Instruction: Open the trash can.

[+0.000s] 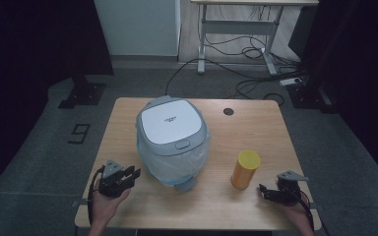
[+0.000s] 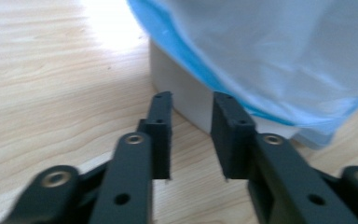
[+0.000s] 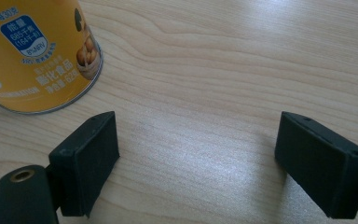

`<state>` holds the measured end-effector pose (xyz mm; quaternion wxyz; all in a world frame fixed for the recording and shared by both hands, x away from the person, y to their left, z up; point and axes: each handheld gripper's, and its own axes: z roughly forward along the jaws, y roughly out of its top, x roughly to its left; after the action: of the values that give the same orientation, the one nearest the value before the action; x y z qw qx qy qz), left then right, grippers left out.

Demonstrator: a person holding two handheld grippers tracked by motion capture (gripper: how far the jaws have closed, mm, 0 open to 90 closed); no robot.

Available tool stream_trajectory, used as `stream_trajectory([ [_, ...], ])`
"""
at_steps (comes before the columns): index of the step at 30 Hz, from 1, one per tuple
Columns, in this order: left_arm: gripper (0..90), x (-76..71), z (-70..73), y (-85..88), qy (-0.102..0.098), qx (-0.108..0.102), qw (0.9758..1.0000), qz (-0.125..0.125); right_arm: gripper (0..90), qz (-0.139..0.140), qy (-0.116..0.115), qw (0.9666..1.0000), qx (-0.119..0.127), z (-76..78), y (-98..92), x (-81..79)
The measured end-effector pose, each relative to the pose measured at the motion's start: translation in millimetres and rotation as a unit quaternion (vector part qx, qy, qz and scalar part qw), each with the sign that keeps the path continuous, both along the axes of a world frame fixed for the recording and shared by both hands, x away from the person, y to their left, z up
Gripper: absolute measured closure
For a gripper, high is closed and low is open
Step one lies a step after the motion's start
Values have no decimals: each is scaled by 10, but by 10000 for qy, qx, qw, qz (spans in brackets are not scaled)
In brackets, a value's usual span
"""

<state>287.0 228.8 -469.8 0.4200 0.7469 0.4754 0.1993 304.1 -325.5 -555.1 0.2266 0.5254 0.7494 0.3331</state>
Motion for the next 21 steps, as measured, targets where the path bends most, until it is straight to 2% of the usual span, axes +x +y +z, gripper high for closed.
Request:
stream_trajectory([
  [3,813,-36,80,-9,-56,-56,9999,-143,129,0,0,10000,-1,0,0,0],
  [6,878,-70,157,8,-101,-328,9991,-242,129,1,-2,10000,-2,0,0,0],
  [8,890,-85,198,16,-118,-441,9985,-305,129,1,-1,10000,-2,0,0,0],
  [19,900,-162,459,-20,-244,-678,9950,-686,129,-38,-7,10000,-3,-1,5,-6],
  [21,900,-176,507,-29,-239,-825,9932,-791,130,-45,-8,10000,-4,-1,5,-8],
])
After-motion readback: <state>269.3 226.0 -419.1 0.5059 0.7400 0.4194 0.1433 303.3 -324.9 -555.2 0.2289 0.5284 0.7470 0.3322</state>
